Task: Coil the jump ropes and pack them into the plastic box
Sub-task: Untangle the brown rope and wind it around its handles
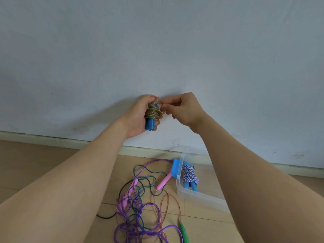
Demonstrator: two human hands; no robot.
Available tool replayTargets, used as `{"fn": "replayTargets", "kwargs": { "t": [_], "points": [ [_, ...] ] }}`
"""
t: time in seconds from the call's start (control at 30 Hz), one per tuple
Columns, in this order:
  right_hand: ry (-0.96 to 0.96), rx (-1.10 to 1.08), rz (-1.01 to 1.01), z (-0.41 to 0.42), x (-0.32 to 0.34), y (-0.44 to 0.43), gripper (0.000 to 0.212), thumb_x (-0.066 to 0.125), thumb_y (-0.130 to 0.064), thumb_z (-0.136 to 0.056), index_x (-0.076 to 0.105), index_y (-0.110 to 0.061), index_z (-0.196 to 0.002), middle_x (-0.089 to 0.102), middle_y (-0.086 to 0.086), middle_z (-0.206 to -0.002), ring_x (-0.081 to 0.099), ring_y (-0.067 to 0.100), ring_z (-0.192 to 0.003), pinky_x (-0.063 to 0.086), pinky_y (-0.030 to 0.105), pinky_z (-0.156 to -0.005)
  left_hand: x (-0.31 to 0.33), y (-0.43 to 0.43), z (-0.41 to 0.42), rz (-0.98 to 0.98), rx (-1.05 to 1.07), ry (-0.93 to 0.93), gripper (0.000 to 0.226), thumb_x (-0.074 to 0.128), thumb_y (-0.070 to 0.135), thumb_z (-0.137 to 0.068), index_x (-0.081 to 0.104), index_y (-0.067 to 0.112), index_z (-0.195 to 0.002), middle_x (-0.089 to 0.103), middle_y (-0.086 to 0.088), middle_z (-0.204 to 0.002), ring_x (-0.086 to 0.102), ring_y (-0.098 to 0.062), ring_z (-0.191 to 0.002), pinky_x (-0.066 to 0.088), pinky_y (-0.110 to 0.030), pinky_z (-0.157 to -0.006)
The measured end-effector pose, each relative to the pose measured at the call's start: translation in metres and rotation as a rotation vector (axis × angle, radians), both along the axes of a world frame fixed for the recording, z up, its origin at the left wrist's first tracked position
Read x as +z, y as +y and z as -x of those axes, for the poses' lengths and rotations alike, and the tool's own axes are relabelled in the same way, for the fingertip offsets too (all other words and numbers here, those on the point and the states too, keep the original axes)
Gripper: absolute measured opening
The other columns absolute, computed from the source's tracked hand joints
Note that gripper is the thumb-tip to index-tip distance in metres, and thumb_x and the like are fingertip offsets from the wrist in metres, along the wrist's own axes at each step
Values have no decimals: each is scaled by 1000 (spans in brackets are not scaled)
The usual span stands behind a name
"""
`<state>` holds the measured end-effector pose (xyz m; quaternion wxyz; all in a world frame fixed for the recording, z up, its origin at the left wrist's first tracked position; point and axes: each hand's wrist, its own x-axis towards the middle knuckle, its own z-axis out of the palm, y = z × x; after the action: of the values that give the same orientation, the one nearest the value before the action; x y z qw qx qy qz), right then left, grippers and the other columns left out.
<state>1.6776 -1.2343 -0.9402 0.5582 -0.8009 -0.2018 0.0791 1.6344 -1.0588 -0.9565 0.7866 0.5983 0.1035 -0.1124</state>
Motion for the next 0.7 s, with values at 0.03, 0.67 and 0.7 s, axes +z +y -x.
{"fn": "replayTargets", "kwargs": {
  "t": [0.03, 0.67, 0.7],
  "points": [
    [6, -4, -8, -1, 0, 0, 14, 71, -3, -92, 83, -9, -95, 79, 10, -85, 65, 6, -68, 50, 20, -60, 0, 2, 0, -15, -29, 7, 23, 47, 38, -99, 52, 18, -110, 56, -14, -86, 51, -25, -57, 41, -30, -55],
    [-13, -124, 97, 1, 5, 3, 14, 78, -17, -90, 80, -9, -78, 77, 7, -71, 72, 18, -60, 59, 27, -60, -3, 8, 9, -276, -84, -76, 29, 48, 46, -108, 58, 20, -113, 75, -12, -106, 72, -29, -83, 45, -35, -65],
    [19, -119, 55, 2, 5, 4, 10, 78, -13, -91, 79, -7, -83, 78, 10, -73, 76, 23, -65, 63, 30, -64, -2, 8, 10, -268, -82, -77, 29, 48, 46, -108, 59, 20, -113, 75, -11, -105, 72, -28, -83, 45, -34, -64]
  ]
}}
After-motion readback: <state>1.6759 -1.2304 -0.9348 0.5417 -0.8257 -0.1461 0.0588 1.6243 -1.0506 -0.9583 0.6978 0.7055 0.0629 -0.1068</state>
